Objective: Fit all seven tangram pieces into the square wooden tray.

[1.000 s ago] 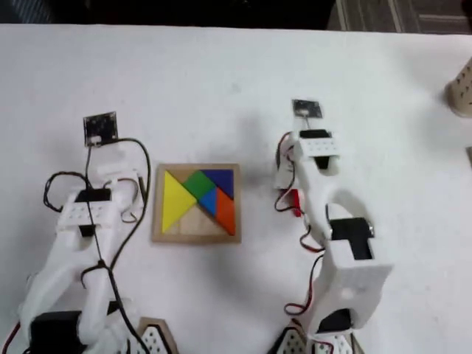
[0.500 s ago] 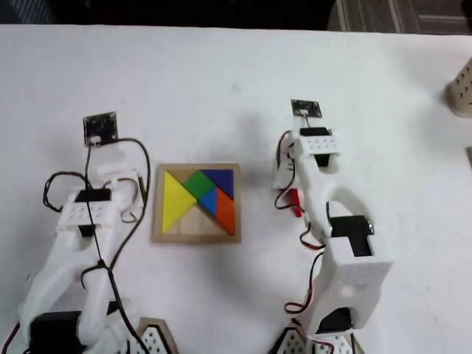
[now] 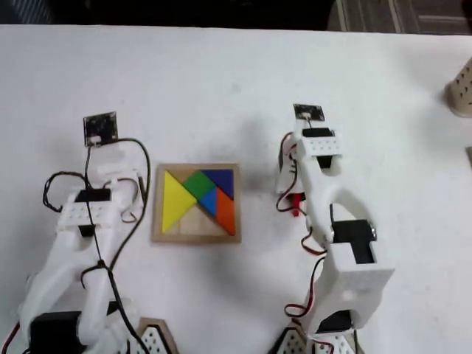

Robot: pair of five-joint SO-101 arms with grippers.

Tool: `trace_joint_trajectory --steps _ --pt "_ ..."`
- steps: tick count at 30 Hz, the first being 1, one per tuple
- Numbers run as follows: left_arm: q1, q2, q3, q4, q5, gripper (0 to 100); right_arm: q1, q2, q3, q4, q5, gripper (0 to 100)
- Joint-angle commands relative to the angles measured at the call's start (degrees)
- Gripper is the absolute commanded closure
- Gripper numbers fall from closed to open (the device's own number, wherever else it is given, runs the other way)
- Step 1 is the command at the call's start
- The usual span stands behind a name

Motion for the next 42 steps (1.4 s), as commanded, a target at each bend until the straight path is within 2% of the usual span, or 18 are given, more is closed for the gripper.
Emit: trace_joint_trajectory --steps 1,10,12,15,24,27,31,39,40,42 --pt "-0.48 0.13 -0.62 -1.32 -0.44 98 -1.10 0.84 -0.70 -1.10 0.35 92.4" --pt "-0.48 0.13 -0.70 -1.32 -0.44 98 -1.71 1.71 -0.70 1.89 0.70 93.3" --pt "-0.48 0.13 -0.70 -1.32 -0.44 98 -2.07 1.27 -0.79 3.12 0.79 98.0" --pt "-0.57 0.13 -0.70 -1.41 -0.44 98 -2.33 0.04 -1.41 5.49 0.88 97.9" --pt "-4.53 0.13 -0.53 -6.33 -0.44 98 -4.53 -10.95 -10.02 21.23 0.79 98.1" --pt "-4.88 0.13 -0.53 -6.59 -0.44 98 -8.22 -13.85 -10.46 23.69 0.35 98.1" --pt "-4.88 0.13 -0.53 -6.59 -0.44 98 -16.66 -15.34 -10.11 25.98 0.44 98.1" --pt "-4.88 0.13 0.26 -6.77 -0.44 98 -29.93 -15.25 -10.29 24.22 0.88 98.1" --pt "-4.97 0.04 0.35 -6.77 -0.44 98 -31.52 -15.25 -10.29 23.60 1.85 98.1" --pt "-4.97 0.04 0.35 -6.77 -0.44 98 -34.15 -15.25 -10.11 23.08 9.32 98.1"
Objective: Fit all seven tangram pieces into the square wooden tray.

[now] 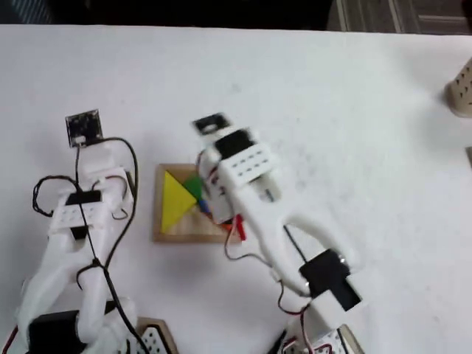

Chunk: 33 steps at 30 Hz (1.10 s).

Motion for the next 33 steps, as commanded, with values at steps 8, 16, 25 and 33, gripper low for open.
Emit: trace_joint_trajectory --steps 8,16,25,33 --pt "-6.64 0.04 -0.26 -5.98 -0.35 98 -7.25 -3.12 -2.11 -3.03 22.51 98.1" --pt "-17.27 0.13 -0.26 -10.90 -0.26 98 -7.43 -3.03 6.59 -18.86 32.88 98.1" --pt "-23.25 0.13 -0.35 -13.10 0.18 98 -8.40 -3.12 15.21 -30.55 40.26 97.7" --pt "-22.99 0.13 -0.35 -13.10 0.18 98 -8.40 0.31 15.30 -27.56 49.32 97.7"
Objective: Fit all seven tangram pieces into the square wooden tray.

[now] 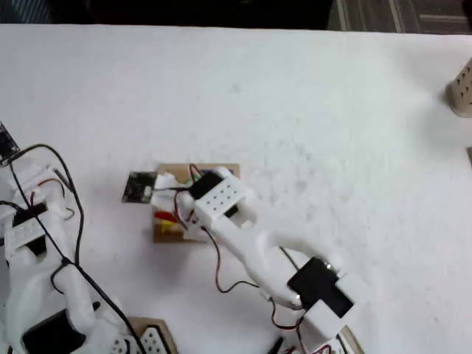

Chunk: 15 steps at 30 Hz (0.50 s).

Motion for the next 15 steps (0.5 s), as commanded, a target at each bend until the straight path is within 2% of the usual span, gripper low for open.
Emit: trace_joint_trajectory --steps 1,7,15 --pt "-0.31 0.13 -0.26 -1.58 0.18 98 -0.31 0.92 -0.44 1.80 5.19 97.7" --pt "-0.22 0.13 -0.26 -1.41 0.18 98 -0.13 2.51 -0.53 4.53 13.10 97.7" --pt "-0.22 0.13 -0.26 -1.32 0.18 98 0.13 2.86 -5.27 10.42 13.89 97.5"
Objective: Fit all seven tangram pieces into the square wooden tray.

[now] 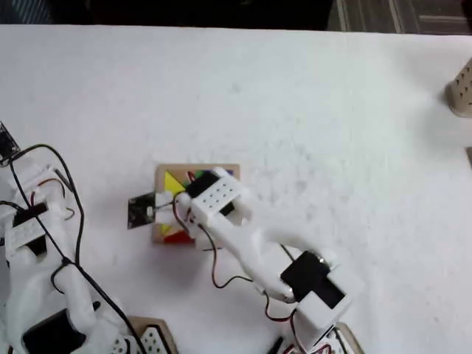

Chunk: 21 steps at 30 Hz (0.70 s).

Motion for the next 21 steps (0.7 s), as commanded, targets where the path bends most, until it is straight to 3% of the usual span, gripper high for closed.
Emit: trace_joint_trajectory --steps 1,8,21 --pt "-0.22 0.13 -0.26 -1.32 0.18 98 -0.04 -0.66 -3.52 3.21 0.97 96.4" --pt "1.01 0.13 0.26 -1.32 -0.18 98 1.54 -0.57 -4.57 3.21 0.79 76.9" --pt "1.63 0.13 0.26 -1.32 -0.18 98 4.53 -1.10 -11.78 5.76 -3.08 78.3"
